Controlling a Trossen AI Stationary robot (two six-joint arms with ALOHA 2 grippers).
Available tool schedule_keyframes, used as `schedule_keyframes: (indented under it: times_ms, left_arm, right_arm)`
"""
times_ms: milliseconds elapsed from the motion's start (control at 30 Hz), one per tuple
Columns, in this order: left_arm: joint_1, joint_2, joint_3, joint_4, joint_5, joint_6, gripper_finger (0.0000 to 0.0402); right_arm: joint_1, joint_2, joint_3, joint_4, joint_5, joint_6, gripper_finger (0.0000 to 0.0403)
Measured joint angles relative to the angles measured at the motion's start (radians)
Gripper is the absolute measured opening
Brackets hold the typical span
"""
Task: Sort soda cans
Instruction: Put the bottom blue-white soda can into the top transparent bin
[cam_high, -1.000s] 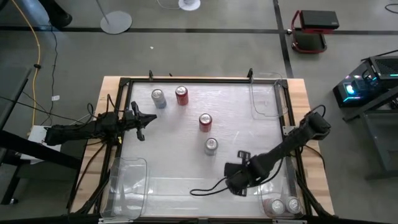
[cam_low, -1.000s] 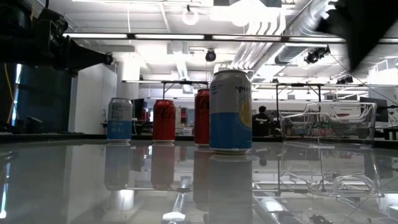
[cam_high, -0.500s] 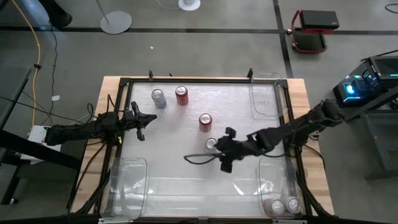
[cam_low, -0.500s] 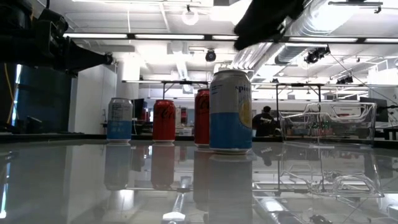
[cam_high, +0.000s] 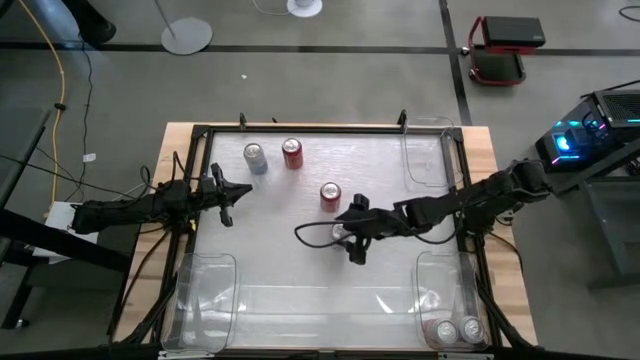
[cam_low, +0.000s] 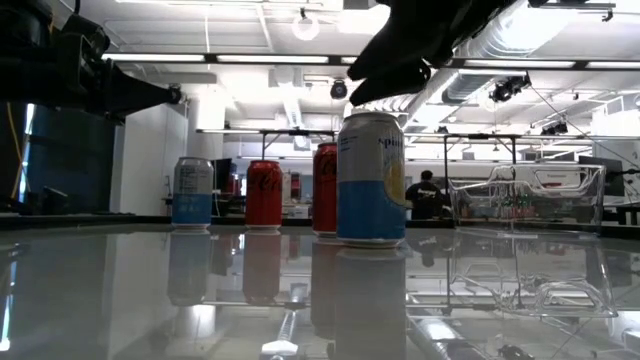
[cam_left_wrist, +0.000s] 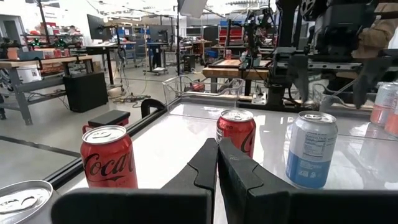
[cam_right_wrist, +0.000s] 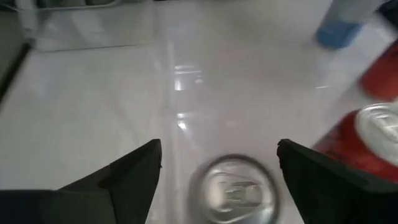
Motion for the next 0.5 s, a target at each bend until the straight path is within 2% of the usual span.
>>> schedule_keyframes:
  times_ms: [100, 500]
  left_arm:
    - [0.000, 0.000, 0.000, 0.000, 0.000, 0.000, 0.0005]
    - [0.000, 0.000, 0.000, -0.001, 0.000, 0.000, 0.0005]
  right_arm:
    - [-0.002, 0.011, 0.000, -0.004, 0.035, -0.045, 0.0310]
    - [-0.014, 0.121, 0.002, -0.021, 0.022, -0.054, 0.0321]
